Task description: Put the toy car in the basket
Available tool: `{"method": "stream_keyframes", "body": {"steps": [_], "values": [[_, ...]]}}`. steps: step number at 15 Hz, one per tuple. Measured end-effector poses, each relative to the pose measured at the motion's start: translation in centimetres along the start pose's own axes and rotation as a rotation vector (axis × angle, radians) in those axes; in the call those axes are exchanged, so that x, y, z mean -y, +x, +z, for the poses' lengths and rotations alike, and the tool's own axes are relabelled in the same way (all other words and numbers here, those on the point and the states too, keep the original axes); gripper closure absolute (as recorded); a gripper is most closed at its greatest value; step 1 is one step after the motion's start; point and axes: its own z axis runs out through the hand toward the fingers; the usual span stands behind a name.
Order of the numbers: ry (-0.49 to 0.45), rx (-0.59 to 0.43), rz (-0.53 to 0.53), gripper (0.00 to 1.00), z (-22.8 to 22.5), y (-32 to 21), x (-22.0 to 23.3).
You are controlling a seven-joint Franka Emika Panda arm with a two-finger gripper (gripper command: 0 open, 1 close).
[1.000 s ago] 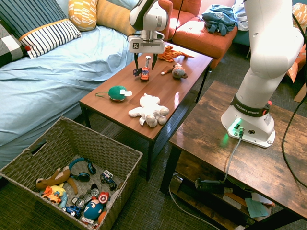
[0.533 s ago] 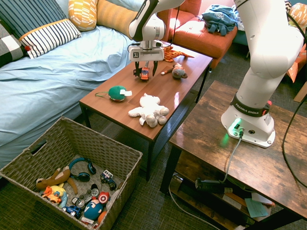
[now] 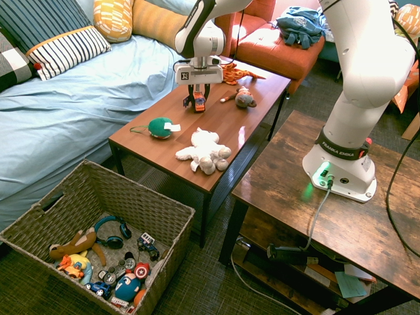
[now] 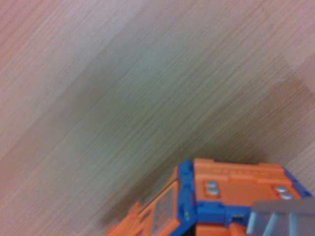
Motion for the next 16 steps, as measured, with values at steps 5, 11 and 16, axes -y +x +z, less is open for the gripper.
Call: {"method": "stream_keyframes", "body": {"steps": [5,11,16], "values": [[0.066,-0.014,-0.025,1.0,-2.4,-1.5,0.6],[0.155,-0.032,-0.248,1.0,-13.0,-27.5,-0.5],[0.043,-0.154,-0.406,1.0,-4.6,-55.4,-4.5]]}}
